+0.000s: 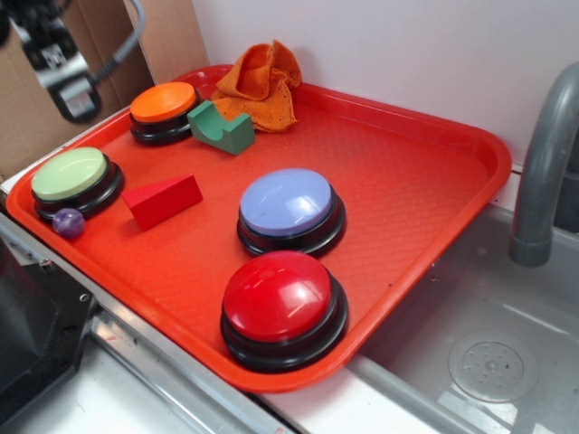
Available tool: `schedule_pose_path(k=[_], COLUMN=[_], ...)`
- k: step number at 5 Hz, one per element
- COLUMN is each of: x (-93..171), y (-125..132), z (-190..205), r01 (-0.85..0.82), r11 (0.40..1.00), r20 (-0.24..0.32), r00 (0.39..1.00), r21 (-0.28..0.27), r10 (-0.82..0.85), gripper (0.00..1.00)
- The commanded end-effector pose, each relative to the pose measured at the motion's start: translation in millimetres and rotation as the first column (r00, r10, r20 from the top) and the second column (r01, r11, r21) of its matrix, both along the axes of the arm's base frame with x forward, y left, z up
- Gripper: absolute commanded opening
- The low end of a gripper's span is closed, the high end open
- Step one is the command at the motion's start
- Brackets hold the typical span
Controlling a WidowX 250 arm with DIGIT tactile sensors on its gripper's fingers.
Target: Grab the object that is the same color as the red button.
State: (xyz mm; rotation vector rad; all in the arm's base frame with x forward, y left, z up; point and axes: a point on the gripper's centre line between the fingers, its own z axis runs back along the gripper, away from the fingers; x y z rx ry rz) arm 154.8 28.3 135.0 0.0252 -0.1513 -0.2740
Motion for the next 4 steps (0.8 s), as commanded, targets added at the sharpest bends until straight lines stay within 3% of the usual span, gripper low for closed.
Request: schedule_pose_path(k=[1,3,4], x=[21,35,38], y=[11,3,-1], z=[-64,-114,-115], r01=[0.076,0.176,0.192], r11=[0.997,0.976,0.977], r20=[0.023,0.023,-0.014], r00=[0.997,0.984,0.981], r21=[-0.02,-0.13,-0.092], r10=[-0.076,-0.175,-0.195], gripper=[1.0,1.0,1.0])
